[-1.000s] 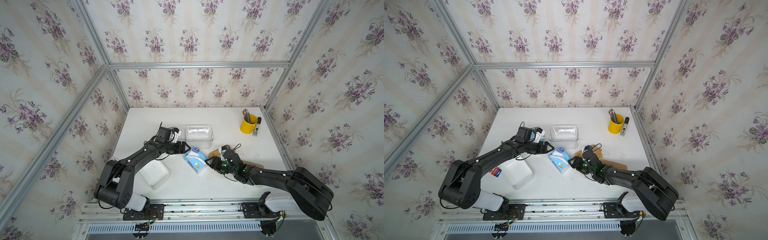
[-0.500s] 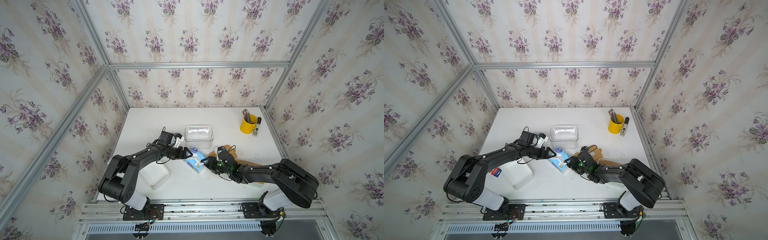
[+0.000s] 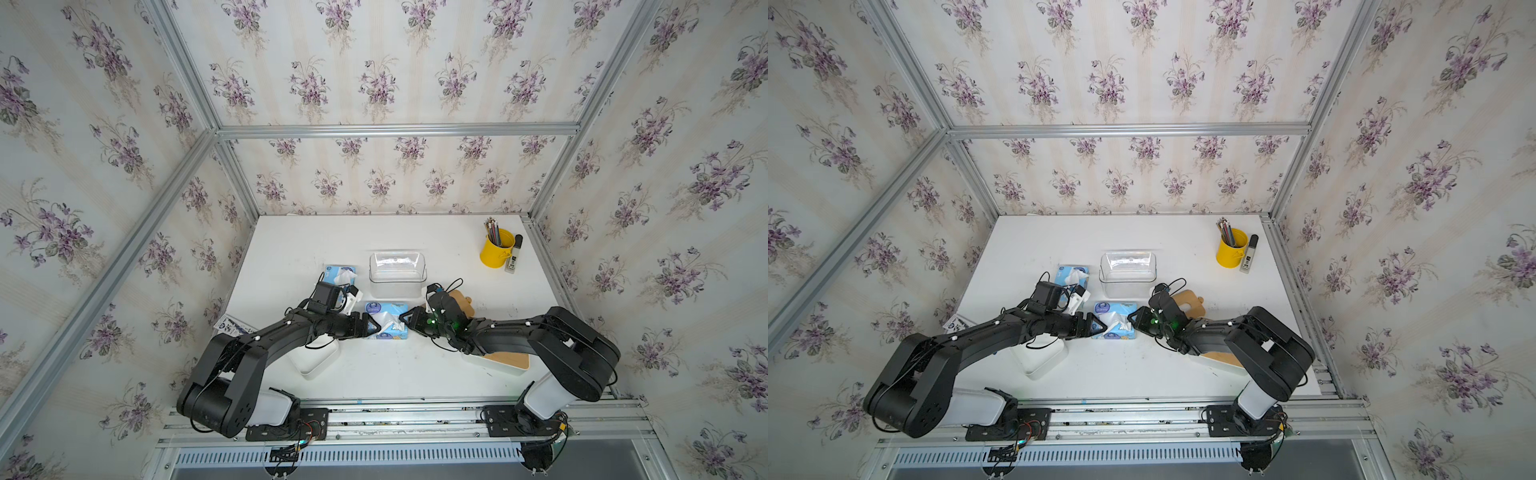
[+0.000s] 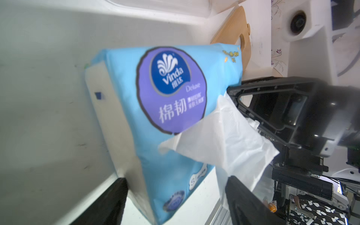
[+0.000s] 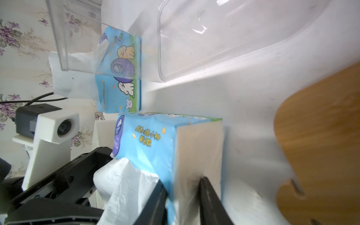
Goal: Put the tissue paper into the tissue box
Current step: Pick up the paper towel from the center of the board, then place the paper towel in the tissue box.
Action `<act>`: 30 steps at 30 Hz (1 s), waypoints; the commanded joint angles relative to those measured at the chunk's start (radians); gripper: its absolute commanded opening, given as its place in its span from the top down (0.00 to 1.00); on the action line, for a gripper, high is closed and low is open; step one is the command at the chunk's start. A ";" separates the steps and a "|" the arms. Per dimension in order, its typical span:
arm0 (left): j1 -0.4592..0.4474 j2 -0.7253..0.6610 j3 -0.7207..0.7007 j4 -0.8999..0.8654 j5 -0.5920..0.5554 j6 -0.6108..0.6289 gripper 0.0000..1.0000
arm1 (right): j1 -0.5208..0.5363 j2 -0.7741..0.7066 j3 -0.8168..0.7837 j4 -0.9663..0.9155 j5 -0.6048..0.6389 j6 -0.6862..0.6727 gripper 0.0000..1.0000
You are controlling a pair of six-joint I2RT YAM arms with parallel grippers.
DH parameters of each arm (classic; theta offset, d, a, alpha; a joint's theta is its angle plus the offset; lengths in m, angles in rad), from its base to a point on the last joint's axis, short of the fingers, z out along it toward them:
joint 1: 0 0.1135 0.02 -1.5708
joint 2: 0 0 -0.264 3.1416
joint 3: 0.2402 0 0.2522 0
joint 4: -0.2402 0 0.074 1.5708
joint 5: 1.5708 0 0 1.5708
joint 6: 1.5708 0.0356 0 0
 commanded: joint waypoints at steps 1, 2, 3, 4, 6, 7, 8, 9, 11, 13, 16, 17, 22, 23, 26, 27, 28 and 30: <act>0.002 -0.015 0.013 0.014 -0.024 0.007 0.17 | -0.003 0.005 0.030 -0.078 -0.040 -0.115 0.84; 0.003 -0.021 0.018 0.008 -0.032 0.008 0.16 | -0.004 0.003 0.039 -0.094 -0.042 -0.145 0.88; 0.004 -0.028 0.024 0.001 -0.045 0.008 0.16 | -0.005 0.002 0.050 -0.109 -0.051 -0.181 0.93; 0.009 -0.035 0.029 -0.006 -0.055 0.008 0.16 | -0.008 -0.001 0.061 -0.120 -0.063 -0.213 0.97; 0.020 -0.057 0.041 -0.015 -0.071 0.007 0.14 | -0.011 -0.012 0.073 -0.137 -0.083 -0.265 1.00; 0.028 -0.074 0.042 -0.011 -0.075 0.005 0.13 | -0.015 -0.024 0.070 -0.139 -0.091 -0.279 1.00; 0.036 -0.091 0.041 -0.008 -0.080 0.002 0.13 | -0.021 -0.038 0.066 -0.134 -0.099 -0.289 1.00; 0.050 -0.115 0.044 -0.013 -0.083 0.000 0.12 | -0.027 -0.053 0.063 -0.130 -0.119 -0.303 1.00; 0.077 -0.159 0.053 -0.027 -0.083 -0.004 0.11 | -0.043 -0.087 0.067 -0.151 -0.146 -0.320 1.00; 0.099 -0.212 0.075 -0.055 -0.086 -0.002 0.10 | -0.069 -0.129 0.071 -0.168 -0.200 -0.330 1.00; 0.109 -0.273 0.135 -0.123 -0.102 0.012 0.08 | -0.120 -0.190 0.088 -0.205 -0.264 -0.321 1.00; 0.111 -0.287 0.155 -0.145 -0.109 0.019 0.07 | -0.136 -0.209 0.104 -0.227 -0.273 -0.326 1.00; 0.118 -0.352 0.243 -0.220 -0.154 0.049 0.03 | -0.210 -0.239 0.271 -0.416 -0.286 -0.391 1.00; 0.119 -0.360 0.246 -0.219 -0.157 0.055 0.02 | -0.229 -0.232 0.301 -0.439 -0.280 -0.400 1.00; 0.120 -0.374 0.250 -0.205 -0.163 0.059 0.01 | -0.315 -0.189 0.396 -0.505 -0.246 -0.433 1.00; 0.121 -0.372 0.252 -0.202 -0.163 0.059 0.01 | -0.333 -0.164 0.432 -0.527 -0.239 -0.447 1.00; 0.121 -0.369 0.252 -0.201 -0.159 0.059 0.01 | -0.352 -0.137 0.470 -0.548 -0.241 -0.457 1.00; 0.120 -0.361 0.253 -0.200 -0.153 0.057 0.01 | -0.370 -0.084 0.536 -0.576 -0.252 -0.474 1.00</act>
